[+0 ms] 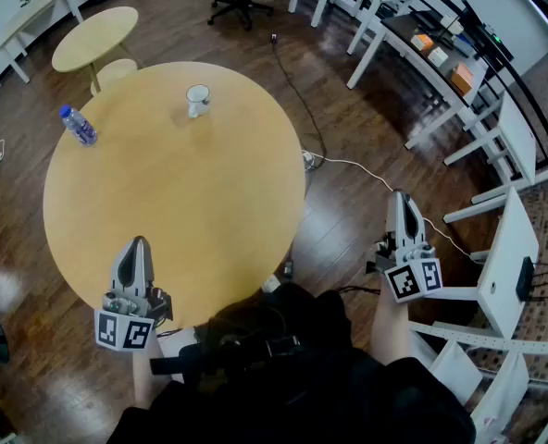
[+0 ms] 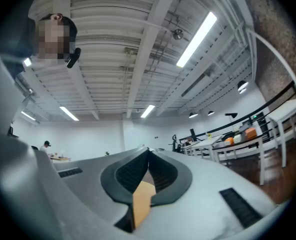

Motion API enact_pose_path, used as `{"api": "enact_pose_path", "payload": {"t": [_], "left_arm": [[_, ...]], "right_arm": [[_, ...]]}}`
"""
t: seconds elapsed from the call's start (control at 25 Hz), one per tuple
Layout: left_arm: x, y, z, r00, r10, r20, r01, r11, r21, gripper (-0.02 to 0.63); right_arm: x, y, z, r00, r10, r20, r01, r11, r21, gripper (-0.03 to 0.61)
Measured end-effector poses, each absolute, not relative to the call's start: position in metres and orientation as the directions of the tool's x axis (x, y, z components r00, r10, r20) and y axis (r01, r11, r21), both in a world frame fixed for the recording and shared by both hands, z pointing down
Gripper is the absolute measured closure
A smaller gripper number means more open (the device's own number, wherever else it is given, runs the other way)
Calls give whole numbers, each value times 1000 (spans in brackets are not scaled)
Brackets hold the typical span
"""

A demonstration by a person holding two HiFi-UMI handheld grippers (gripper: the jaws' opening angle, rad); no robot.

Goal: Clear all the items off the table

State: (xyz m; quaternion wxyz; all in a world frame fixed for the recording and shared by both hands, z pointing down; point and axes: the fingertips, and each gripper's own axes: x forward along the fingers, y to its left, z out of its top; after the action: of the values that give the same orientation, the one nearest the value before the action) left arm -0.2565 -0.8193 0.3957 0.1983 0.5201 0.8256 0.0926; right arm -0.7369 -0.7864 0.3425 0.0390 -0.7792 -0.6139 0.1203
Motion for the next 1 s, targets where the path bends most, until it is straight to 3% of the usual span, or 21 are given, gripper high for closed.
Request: {"api": "enact_pose_path", "payload": {"t": [0.24,0.52,0.8,1.0], "left_arm": [[-292,-795,392,-452,851,-267,766,524,373,610],[-362,-759,395,-526,808,-267,732,589,341,610],[-446,-701,388,-479,847,-232,814,527,243,610],[-537,-632,395,-307,919,-246,912,359,200,610]], "right_arm": [[-790,-821,351,67,993,-97,971,-87,-222,574],[-844,-806,361,21,989,-144,969,-56,-241,574],[-947,-712,399,48,981,-187,948,-104,-302,574],[-1053,-591,421,219,954,-207,941,-262,-214,574]]}}
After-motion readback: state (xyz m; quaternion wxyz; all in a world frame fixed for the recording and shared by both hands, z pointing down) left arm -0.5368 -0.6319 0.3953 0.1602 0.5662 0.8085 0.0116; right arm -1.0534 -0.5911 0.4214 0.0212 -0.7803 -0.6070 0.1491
